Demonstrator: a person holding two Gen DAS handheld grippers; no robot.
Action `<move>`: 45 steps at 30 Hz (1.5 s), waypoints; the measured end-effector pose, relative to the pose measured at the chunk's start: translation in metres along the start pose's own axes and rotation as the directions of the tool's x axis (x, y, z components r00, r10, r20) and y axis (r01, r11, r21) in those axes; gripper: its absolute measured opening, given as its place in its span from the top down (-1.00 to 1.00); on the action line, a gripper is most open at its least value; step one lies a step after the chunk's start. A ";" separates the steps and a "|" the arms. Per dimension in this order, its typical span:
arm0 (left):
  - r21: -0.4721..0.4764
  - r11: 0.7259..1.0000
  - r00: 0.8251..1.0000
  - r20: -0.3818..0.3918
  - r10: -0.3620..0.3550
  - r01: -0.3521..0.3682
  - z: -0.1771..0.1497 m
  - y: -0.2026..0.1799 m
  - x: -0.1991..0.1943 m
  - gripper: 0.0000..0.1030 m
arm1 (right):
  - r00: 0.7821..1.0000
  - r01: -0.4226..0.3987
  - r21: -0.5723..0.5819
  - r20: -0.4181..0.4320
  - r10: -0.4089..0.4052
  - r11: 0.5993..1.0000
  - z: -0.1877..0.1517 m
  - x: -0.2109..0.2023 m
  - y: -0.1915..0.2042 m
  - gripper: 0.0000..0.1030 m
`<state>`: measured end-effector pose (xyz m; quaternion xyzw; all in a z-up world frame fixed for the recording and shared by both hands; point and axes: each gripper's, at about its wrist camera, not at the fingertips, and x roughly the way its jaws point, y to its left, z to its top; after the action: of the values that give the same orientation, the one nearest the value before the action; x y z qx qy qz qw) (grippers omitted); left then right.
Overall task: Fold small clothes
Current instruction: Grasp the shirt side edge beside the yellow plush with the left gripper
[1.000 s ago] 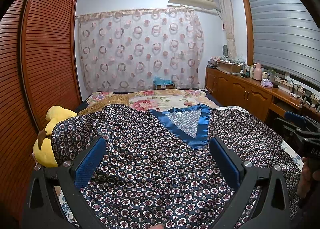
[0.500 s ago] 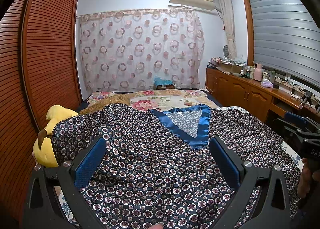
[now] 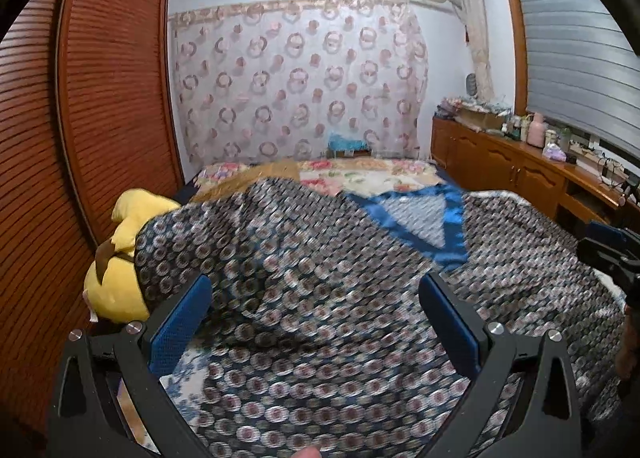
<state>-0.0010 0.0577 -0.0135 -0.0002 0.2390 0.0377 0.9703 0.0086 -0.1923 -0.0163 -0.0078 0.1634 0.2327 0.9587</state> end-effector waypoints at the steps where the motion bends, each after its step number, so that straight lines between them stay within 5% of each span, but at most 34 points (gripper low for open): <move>1: -0.001 1.000 1.000 -0.013 0.002 -0.002 -0.002 0.007 0.004 -1.00 | 1.000 -0.006 -0.005 -0.008 0.006 1.000 0.001 0.003 -0.001 -0.79; 12: -0.022 0.998 0.993 -0.106 0.054 -0.057 -0.015 0.074 0.031 -1.00 | 0.989 -0.104 -0.092 -0.116 0.093 0.990 0.005 0.045 0.019 -0.79; 17: -0.078 0.997 0.990 -0.142 0.014 -0.025 -0.019 0.109 0.047 -1.00 | 0.980 -0.147 -0.122 -0.151 0.128 0.982 0.010 0.061 0.030 -0.79; 34: -0.165 0.984 0.966 -0.236 -0.110 0.072 -0.029 0.162 0.105 -0.44 | 0.961 -0.194 -0.145 -0.227 0.159 0.970 0.009 0.096 0.046 -0.79; 37: -0.189 0.976 0.962 -0.228 -0.150 0.107 -0.028 0.165 0.108 -0.08 | 0.959 -0.198 -0.143 -0.234 0.161 0.970 0.008 0.100 0.047 -0.79; 39: -0.192 0.975 0.958 -0.240 -0.157 0.111 -0.028 0.165 0.109 0.49 | 0.958 -0.198 -0.143 -0.237 0.161 0.970 0.008 0.102 0.048 -0.79; 45: -0.148 0.987 0.978 -0.191 -0.084 0.056 -0.022 0.162 0.081 0.87 | 0.958 -0.196 -0.144 -0.240 0.158 0.970 0.009 0.106 0.049 -0.79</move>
<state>0.0484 0.2248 -0.0678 -0.0816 0.3304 0.0200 0.9401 0.0789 -0.1010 -0.0383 -0.0994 0.2517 0.3281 0.9051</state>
